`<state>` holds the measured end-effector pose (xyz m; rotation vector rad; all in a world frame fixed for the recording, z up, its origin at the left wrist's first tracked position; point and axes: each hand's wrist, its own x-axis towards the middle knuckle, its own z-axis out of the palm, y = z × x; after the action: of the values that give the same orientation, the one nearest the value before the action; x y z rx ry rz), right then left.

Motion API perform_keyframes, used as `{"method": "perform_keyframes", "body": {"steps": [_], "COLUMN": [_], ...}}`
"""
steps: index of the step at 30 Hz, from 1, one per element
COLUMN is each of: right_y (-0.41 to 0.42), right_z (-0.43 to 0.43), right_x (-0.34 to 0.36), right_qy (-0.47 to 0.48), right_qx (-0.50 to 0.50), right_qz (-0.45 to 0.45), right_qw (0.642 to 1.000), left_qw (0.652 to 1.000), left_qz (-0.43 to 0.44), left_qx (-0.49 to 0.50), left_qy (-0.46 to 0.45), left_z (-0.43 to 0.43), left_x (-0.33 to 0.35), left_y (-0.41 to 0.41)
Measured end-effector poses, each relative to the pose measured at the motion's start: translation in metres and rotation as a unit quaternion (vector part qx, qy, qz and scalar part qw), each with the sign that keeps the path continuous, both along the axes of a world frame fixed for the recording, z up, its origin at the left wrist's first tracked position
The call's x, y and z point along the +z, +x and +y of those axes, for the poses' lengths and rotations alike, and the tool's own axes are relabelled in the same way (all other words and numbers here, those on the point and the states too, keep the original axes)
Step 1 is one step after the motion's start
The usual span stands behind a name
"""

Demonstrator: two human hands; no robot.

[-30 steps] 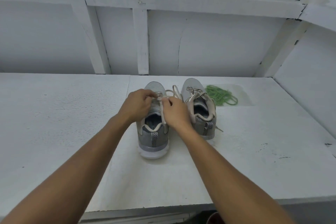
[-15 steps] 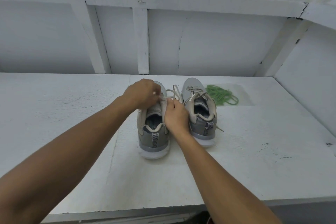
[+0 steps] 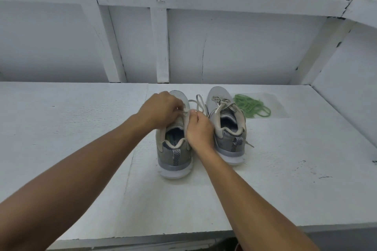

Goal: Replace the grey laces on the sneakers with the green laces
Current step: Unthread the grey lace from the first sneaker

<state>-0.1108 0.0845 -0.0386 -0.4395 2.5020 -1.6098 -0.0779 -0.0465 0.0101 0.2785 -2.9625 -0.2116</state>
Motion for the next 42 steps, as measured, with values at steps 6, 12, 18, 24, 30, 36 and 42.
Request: {"method": "perform_keyframes", "body": {"steps": [6, 12, 18, 24, 30, 36, 42], "right_y": [0.0, 0.001, 0.002, 0.001, 0.002, 0.003, 0.003], "right_z": [0.002, 0.001, 0.001, 0.001, 0.002, 0.002, 0.001], "right_x": [0.002, 0.002, 0.002, 0.002, 0.003, 0.005, 0.009], "right_qy": [0.008, 0.011, 0.01, 0.008, 0.001, 0.002, 0.024], "right_qx": [-0.001, -0.004, -0.004, -0.005, -0.007, -0.011, 0.003], "right_qz": [-0.003, -0.005, 0.011, 0.002, 0.001, -0.004, -0.005], "right_qw": [1.0, 1.0, 1.0, 1.0, 1.0, 1.0, 1.0], "left_qw": [0.955, 0.992, 1.0, 0.967, 0.948, 0.977, 0.947], "left_qz": [0.093, 0.004, -0.009, 0.161, 0.178, -0.031, 0.097], "left_qx": [0.271, 0.056, 0.028, 0.198, 0.254, 0.19, 0.181], "left_qy": [0.074, 0.116, 0.001, 0.019, 0.077, 0.089, 0.246], "left_z": [-0.062, -0.011, 0.011, -0.056, -0.074, -0.044, 0.008], "left_x": [0.03, 0.015, 0.006, 0.046, 0.047, -0.001, -0.008], "left_y": [0.008, 0.005, -0.004, 0.009, 0.028, 0.035, 0.04]}}
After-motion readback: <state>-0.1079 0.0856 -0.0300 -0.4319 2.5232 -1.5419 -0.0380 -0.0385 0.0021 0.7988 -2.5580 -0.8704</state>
